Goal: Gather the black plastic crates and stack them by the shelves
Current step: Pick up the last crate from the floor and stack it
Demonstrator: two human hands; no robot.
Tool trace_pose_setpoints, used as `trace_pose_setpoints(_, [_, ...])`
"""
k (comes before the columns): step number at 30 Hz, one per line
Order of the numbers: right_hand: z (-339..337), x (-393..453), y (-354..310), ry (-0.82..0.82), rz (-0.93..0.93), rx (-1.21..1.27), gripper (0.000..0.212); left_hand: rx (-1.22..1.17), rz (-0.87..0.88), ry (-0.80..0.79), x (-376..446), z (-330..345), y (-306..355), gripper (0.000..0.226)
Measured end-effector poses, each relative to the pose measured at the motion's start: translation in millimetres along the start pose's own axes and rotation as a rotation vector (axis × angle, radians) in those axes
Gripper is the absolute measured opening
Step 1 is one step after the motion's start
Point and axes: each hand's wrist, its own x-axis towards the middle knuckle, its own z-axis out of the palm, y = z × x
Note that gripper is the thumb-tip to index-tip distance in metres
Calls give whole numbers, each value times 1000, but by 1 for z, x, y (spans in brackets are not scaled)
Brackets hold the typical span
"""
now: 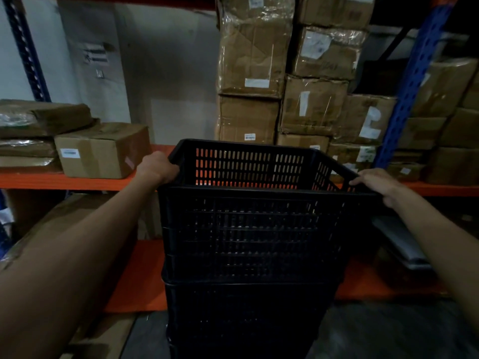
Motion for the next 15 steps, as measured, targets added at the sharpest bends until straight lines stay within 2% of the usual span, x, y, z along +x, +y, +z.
trace_pose_setpoints(2, [1, 2, 1, 28, -60, -56, 31, 38, -1, -8, 1, 2, -2, 57])
trace_pose_setpoints(3, [2, 6, 2, 36, -109, -97, 40, 61, 10, -8, 2, 3, -2, 63])
trace_pose_setpoints(4, [2, 9, 2, 27, -166, -152, 50, 93, 37, -11, 4, 4, -1, 65])
trace_pose_setpoints(6, [0, 15, -1, -27, -247, -306, 52, 213, 103, -48, 8, 6, 3, 61])
trace_pose_setpoints(10, [-4, 22, -13, -185, -201, -572, 54, 369, 166, -124, 16, 11, 7, 68])
trace_pose_setpoints(12, [0, 24, -11, -253, -213, -585, 62, 396, 209, -134, 19, 12, 4, 74])
trace_pose_setpoints(15, [7, 24, -3, -270, -247, -568, 73, 386, 221, -182, 21, 12, 3, 71])
